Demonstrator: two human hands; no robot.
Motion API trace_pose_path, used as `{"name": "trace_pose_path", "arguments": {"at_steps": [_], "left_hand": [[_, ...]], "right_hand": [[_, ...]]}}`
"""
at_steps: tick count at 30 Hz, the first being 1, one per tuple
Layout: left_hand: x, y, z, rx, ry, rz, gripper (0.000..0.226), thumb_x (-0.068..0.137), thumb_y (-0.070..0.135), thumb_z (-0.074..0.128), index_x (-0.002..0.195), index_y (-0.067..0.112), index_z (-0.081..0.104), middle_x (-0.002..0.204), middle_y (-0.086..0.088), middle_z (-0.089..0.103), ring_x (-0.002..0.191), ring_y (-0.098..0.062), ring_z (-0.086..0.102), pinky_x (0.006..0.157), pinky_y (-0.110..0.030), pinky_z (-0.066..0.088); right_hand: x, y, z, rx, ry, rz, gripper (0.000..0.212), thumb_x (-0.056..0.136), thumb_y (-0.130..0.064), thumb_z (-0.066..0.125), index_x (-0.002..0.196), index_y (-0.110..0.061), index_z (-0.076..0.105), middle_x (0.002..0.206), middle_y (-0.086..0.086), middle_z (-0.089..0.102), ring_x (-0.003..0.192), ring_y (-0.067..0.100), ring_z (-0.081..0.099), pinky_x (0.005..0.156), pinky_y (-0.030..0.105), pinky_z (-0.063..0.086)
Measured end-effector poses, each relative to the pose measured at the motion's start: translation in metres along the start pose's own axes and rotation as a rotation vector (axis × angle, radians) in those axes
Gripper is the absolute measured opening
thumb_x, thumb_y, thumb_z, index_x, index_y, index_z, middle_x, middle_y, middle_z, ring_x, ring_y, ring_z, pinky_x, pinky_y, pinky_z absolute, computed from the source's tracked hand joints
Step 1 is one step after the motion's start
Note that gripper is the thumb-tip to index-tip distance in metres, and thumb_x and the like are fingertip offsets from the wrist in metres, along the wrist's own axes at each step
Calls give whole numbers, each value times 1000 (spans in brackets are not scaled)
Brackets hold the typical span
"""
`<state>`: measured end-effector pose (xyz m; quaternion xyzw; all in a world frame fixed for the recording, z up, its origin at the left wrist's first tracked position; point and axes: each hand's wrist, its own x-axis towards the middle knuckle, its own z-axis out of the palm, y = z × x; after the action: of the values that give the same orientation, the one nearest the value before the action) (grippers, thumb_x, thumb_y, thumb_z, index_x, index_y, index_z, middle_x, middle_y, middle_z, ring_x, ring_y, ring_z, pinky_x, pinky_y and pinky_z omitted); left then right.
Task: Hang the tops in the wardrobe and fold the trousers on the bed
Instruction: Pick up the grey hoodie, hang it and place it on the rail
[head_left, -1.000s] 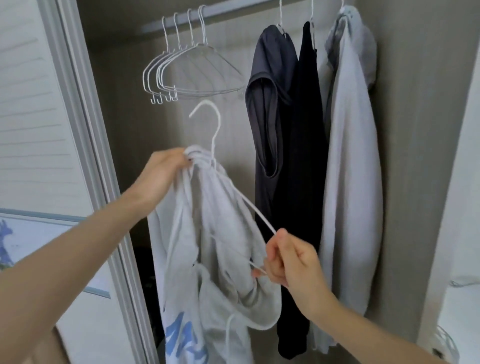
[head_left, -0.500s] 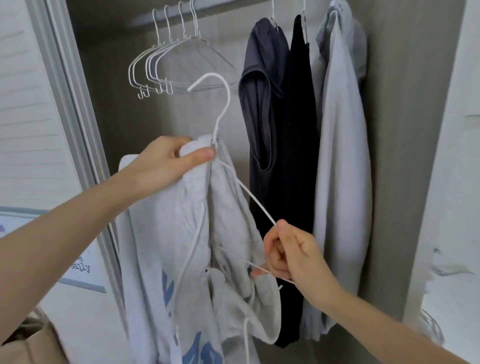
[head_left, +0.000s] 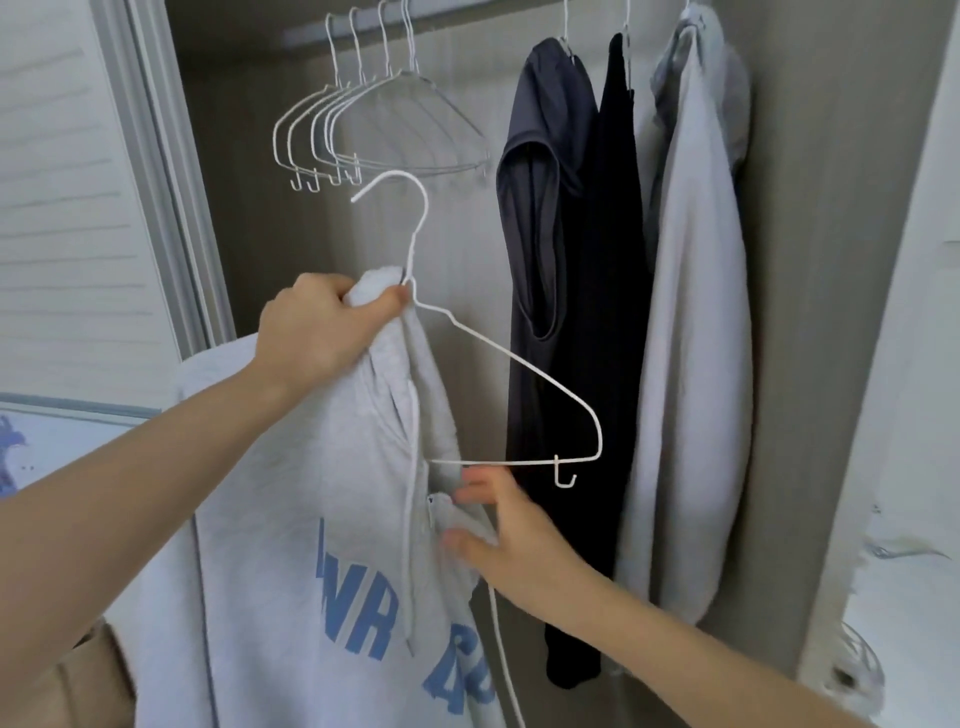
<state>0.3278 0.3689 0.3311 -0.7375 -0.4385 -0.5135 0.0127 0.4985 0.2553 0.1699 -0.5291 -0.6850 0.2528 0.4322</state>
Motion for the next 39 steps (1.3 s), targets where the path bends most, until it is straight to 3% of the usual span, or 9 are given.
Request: {"name": "trace_pose_path", "arguments": {"at_steps": [8, 12, 14, 16, 18, 23, 29, 34, 39], "left_hand": [[-10, -19, -25, -47, 76, -21, 63, 80, 66, 61, 49, 18, 33, 39, 7, 32, 40, -9, 34, 48, -30, 26], [-22, -40, -39, 78, 142, 23, 64, 82, 68, 55, 55, 13, 38, 49, -1, 41, 48, -18, 43, 48, -31, 29], [-24, -51, -48, 113, 189, -2, 66, 81, 70, 53, 59, 9, 44, 52, -6, 47, 53, -22, 48, 48, -31, 31], [-27, -57, -54, 118, 224, -22, 65, 78, 73, 49, 58, 12, 43, 52, -5, 47, 54, -22, 49, 49, -31, 31], [-32, -63, -58, 142, 255, -3, 61, 77, 74, 48, 54, 18, 39, 48, 0, 45, 50, -18, 47, 48, -29, 28], [-46, -84, -66, 292, 273, 12, 61, 79, 72, 42, 52, 17, 39, 44, -1, 43, 45, -21, 44, 49, -27, 27], [-45, -102, -82, 397, 304, 111, 60, 82, 67, 44, 48, 23, 21, 36, 6, 22, 35, -19, 26, 66, -36, 30], [-45, -109, -85, 443, 312, 218, 57, 83, 62, 45, 50, 26, 15, 38, 8, 18, 38, -18, 18, 70, -35, 28], [-46, -117, -91, 4, 299, -181, 63, 79, 71, 53, 46, 24, 27, 30, 6, 33, 40, -14, 25, 47, -28, 23]], "right_hand": [[23, -3, 12, 284, -596, 266, 64, 83, -43, 70, 130, -3, 53, 135, 18, 54, 124, 36, 51, 112, 40, 34], [26, 8, 1, 195, -782, 267, 58, 83, -44, 69, 126, -6, 56, 126, -5, 61, 112, 11, 56, 90, 21, 38], [29, 8, -13, 130, -889, 303, 52, 86, -41, 65, 126, -11, 53, 122, -7, 54, 102, 13, 46, 78, 27, 30], [36, 4, -26, -45, -950, 303, 44, 90, -35, 63, 126, -13, 54, 125, -7, 57, 104, 16, 50, 90, 33, 36], [45, -5, -35, -335, -914, 210, 40, 91, -34, 63, 124, -12, 59, 122, -5, 63, 109, 14, 57, 102, 34, 43], [62, -26, -52, -997, -679, -89, 19, 93, -28, 57, 104, -14, 62, 100, -1, 62, 92, 17, 56, 80, 33, 49], [67, -53, -87, -1280, -389, -615, 16, 101, -30, 40, 99, -31, 56, 108, -19, 49, 83, 6, 35, 55, 21, 30], [85, -77, -101, -1420, -218, -681, 31, 92, -7, 44, 107, -33, 53, 103, -14, 47, 84, 7, 31, 53, 26, 31], [77, -72, -103, -1516, -145, -802, 41, 81, 1, 42, 107, -25, 59, 98, -8, 58, 79, 16, 45, 47, 34, 43]]}}
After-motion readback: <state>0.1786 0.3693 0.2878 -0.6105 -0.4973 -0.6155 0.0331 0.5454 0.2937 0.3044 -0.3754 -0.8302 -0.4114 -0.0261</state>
